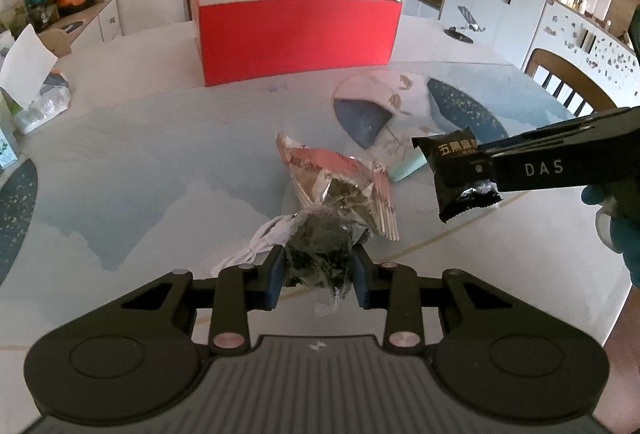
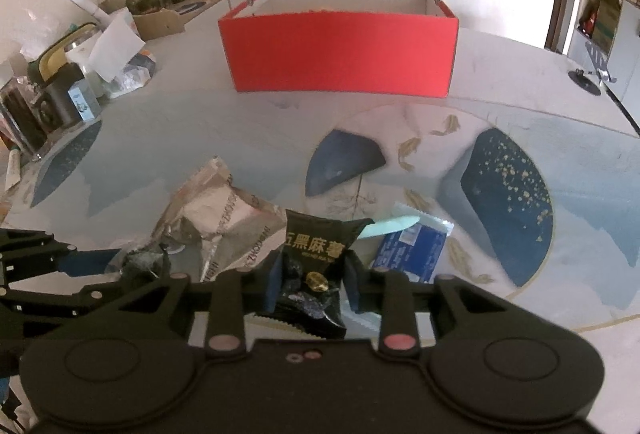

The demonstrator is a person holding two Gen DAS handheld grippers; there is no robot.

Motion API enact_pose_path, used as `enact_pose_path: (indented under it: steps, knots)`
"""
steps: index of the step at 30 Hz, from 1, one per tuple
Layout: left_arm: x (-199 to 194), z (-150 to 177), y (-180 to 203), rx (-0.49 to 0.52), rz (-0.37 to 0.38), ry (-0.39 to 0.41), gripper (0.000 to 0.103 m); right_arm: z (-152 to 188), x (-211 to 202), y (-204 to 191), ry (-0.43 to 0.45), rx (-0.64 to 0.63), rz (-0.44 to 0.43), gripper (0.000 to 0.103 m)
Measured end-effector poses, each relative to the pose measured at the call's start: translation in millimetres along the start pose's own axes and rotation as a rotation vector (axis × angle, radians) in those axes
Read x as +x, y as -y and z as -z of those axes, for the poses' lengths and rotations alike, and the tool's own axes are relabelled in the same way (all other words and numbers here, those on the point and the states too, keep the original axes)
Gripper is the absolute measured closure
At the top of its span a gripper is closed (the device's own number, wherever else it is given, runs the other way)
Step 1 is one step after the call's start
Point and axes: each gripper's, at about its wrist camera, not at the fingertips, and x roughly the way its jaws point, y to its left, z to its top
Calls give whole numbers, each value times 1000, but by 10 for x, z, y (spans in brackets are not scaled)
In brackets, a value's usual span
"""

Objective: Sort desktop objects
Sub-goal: 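Grasp the dark seaweed packet with left tool while right tool grasps the black candy packet, then carry the seaweed packet and black candy packet with both tools to the red box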

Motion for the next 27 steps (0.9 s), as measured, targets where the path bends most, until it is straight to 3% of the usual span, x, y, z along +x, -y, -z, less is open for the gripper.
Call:
enact_pose_path:
  steps: [15, 27]
  knots:
    - [-243, -190, 51, -54, -5, 35, 70, -121, -269, -16, 26, 14, -9, 71]
    - [-374, -617, 74, -113, -14, 58, 70, -414, -561, 96, 84, 23, -39, 71]
